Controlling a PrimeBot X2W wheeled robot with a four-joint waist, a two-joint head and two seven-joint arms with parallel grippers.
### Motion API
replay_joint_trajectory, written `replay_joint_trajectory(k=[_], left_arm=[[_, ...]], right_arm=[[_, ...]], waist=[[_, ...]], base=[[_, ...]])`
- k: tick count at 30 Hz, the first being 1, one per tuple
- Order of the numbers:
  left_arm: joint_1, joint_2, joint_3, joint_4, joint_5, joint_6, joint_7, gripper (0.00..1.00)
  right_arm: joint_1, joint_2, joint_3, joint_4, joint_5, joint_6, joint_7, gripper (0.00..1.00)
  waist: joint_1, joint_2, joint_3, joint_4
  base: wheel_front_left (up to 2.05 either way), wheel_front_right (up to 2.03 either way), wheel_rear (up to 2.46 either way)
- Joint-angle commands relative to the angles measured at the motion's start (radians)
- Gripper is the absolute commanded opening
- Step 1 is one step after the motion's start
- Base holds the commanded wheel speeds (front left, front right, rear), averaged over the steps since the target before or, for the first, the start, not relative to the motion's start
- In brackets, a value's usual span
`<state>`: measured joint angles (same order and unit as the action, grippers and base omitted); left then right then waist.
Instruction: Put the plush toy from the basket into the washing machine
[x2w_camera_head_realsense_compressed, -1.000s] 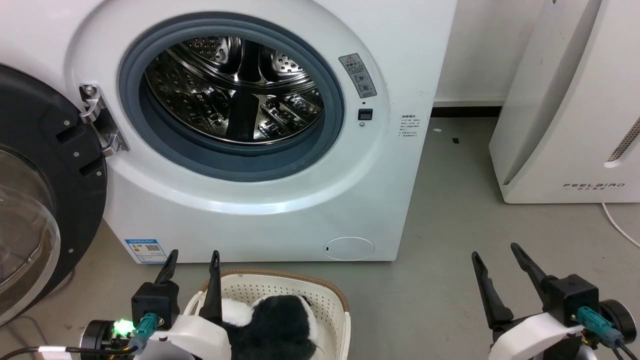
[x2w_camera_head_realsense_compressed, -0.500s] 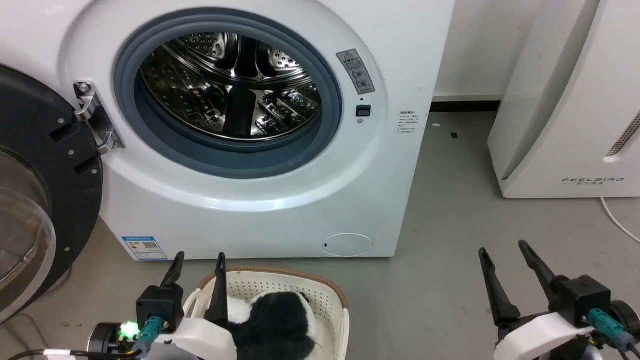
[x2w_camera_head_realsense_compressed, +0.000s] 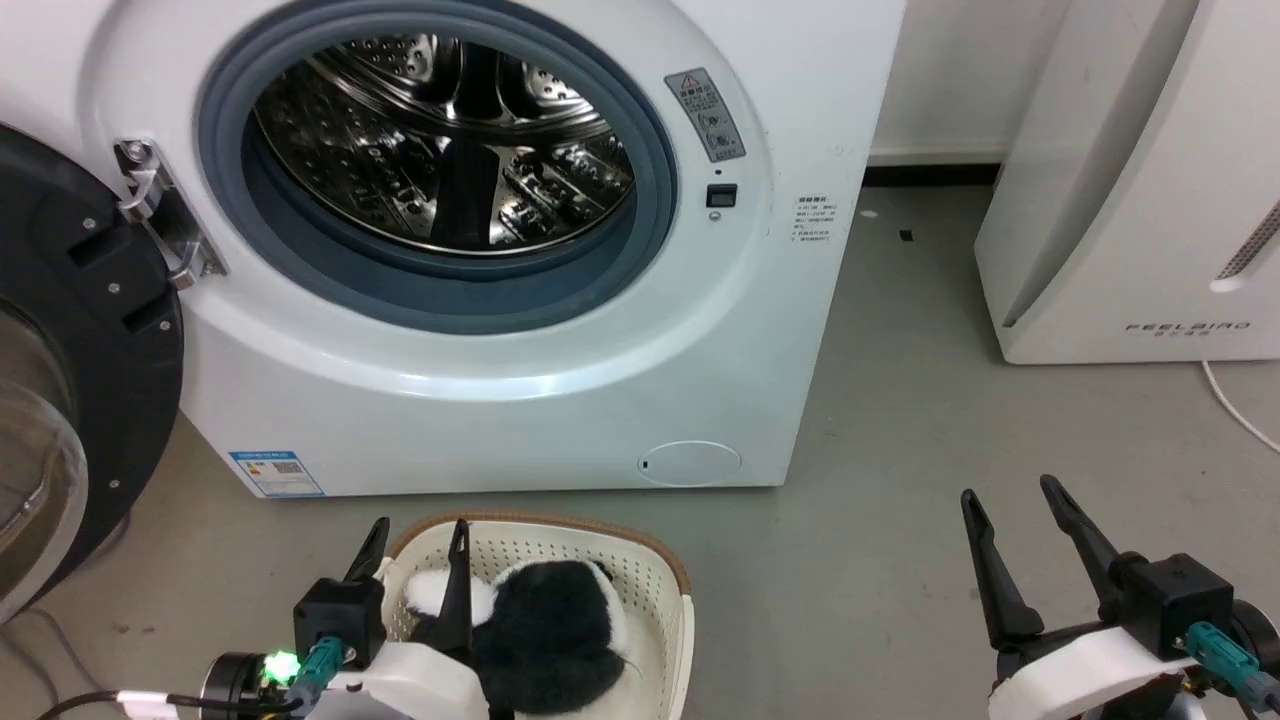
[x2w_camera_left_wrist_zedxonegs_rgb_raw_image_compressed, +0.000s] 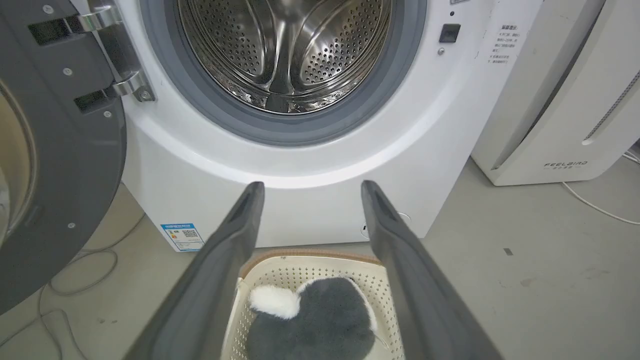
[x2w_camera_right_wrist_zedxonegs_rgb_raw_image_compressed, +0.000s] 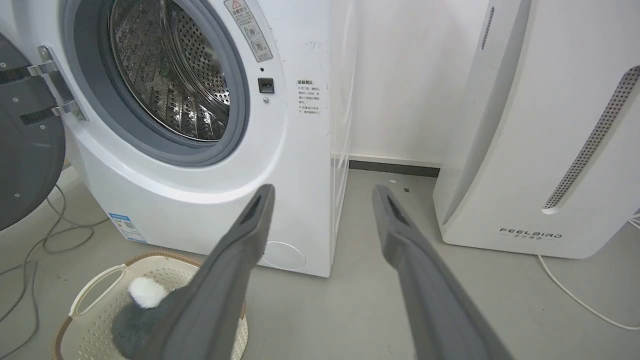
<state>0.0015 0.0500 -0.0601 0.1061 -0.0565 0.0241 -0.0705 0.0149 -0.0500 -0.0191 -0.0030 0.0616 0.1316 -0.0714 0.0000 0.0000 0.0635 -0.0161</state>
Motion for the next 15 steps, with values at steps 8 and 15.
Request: replay_joint_trajectory(k=[8,15], left_arm=[[-0.048,0.000,-0.013,0.069,-0.015,0.002,-0.023,1.00],[-0.103,0.005,-0.022,0.184,-0.028,-0.007,-0.036,1.00]], right_arm=[[-0.010,0.000,0.000,-0.010,0.013,0.000,-0.022,1.00],[-0.026,0.000,-0.004,-0.018,0.027,0.000,-0.037,1.00]], waist=[[0.0000,0.0000,0.050,-0.009],[0.0000,0.0000,0.110,-0.022]], base=[[0.00,0.00,0.00],[0.00,0.00,0.00]])
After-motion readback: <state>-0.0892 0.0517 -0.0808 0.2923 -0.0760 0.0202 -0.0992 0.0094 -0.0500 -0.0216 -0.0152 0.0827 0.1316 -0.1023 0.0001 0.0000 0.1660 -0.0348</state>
